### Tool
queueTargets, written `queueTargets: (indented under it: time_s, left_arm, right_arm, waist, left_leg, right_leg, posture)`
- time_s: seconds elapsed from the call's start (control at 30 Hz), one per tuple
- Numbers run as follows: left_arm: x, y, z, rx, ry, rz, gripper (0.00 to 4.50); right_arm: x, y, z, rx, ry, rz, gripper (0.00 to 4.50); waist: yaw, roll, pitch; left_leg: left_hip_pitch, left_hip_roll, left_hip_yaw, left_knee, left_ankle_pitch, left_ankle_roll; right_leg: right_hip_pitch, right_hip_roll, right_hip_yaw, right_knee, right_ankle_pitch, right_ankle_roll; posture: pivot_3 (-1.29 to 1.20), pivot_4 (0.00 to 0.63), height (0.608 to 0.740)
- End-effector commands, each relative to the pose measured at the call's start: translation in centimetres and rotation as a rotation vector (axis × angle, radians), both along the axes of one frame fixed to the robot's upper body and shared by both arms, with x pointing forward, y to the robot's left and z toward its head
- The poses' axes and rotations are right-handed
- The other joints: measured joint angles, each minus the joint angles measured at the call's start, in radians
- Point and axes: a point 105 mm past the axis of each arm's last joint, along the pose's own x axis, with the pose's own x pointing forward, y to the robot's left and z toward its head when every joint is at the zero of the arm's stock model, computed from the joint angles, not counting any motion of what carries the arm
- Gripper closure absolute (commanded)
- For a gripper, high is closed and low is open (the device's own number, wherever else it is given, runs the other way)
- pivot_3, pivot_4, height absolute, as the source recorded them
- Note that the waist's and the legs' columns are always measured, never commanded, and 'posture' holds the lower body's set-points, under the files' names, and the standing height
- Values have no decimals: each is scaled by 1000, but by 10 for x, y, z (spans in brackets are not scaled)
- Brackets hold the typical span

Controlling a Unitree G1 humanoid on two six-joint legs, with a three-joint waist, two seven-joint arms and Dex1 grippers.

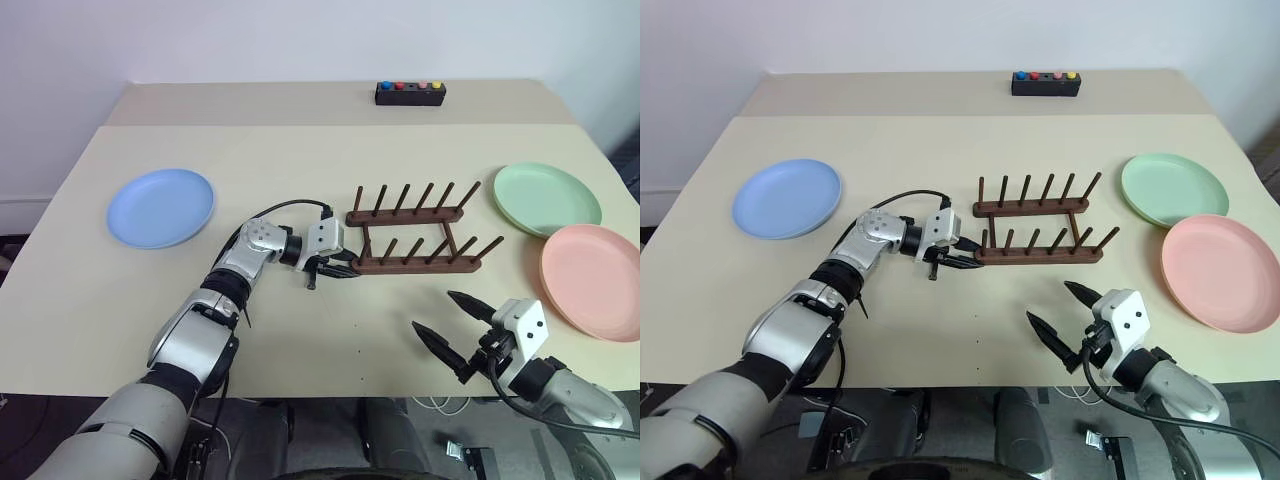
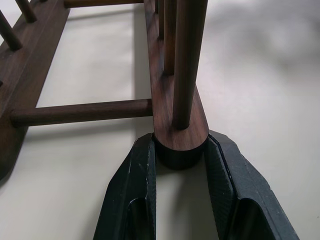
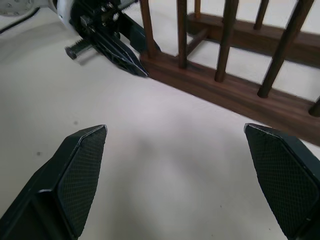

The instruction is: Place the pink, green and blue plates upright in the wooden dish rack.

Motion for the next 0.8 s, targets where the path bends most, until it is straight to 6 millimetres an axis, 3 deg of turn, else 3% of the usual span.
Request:
queueTargets:
  time_s: [0.03, 0.17, 0.4, 0.43, 0.53, 0.57, 0.67, 0.8]
  left_arm:
    - [4, 1, 13, -3, -39, -19, 3739]
    - [7, 3, 14, 1, -24, -7, 3739]
    - [9, 6, 15, -39, -17, 32, 186]
    - [11, 9, 16, -53, -18, 48, 63]
    - [13, 20, 18, -94, -15, 97, 63]
    - [13, 23, 19, -111, -5, 108, 21]
    - [11, 39, 17, -150, 11, 152, 880]
    - [-10, 50, 7, -160, 32, 148, 2897]
  right_arm:
    - [-2, 7, 7, 11, -46, -8, 0]
    - [-3, 12, 5, 24, -46, -19, 0]
    - [-5, 2, 5, -3, -48, -57, 0]
    - [-3, -2, 5, -15, -50, -72, 0]
    - [2, -15, 4, -48, -43, -115, 0]
    - [3, -20, 2, -67, -42, -132, 254]
    - [8, -38, -3, -118, -17, -188, 1389]
    - [11, -51, -8, -169, -1, -214, 3473]
  waist:
    - [0, 0, 0]
    - [0, 0, 0]
    - [2, 0, 0]
    - [1, 0, 0]
    - [0, 0, 0]
    - [-1, 0, 0]
    - [-3, 0, 0]
    - [-4, 1, 0]
  left_leg:
    - [0, 0, 0, 0, 0, 0]
    - [0, 0, -1, -1, 0, 0]
    - [-1, 0, -2, -1, 0, 0]
    - [-1, 0, -2, 0, 0, 0]
    - [-1, 0, -2, 0, 0, 0]
    - [-1, 0, -2, 0, 0, 0]
    - [-1, 0, -2, -1, 0, 0]
    - [0, 0, -2, -1, 0, 0]
  right_leg:
    - [0, 0, 0, 0, 0, 0]
    - [0, 0, -1, 0, 0, 0]
    - [0, 0, -1, 0, 0, 0]
    - [0, 0, -2, 0, 0, 0]
    - [0, 0, -2, 0, 0, 0]
    - [0, 0, -2, 0, 0, 0]
    - [0, 0, -2, 1, 0, 0]
    - [0, 0, -1, 2, 0, 0]
  posture:
    - [0, 150, 740]
    - [0, 150, 740]
    - [0, 150, 740]
    - [0, 150, 740]
    - [0, 150, 740]
    - [0, 150, 740]
    - [0, 150, 740]
    - [0, 150, 740]
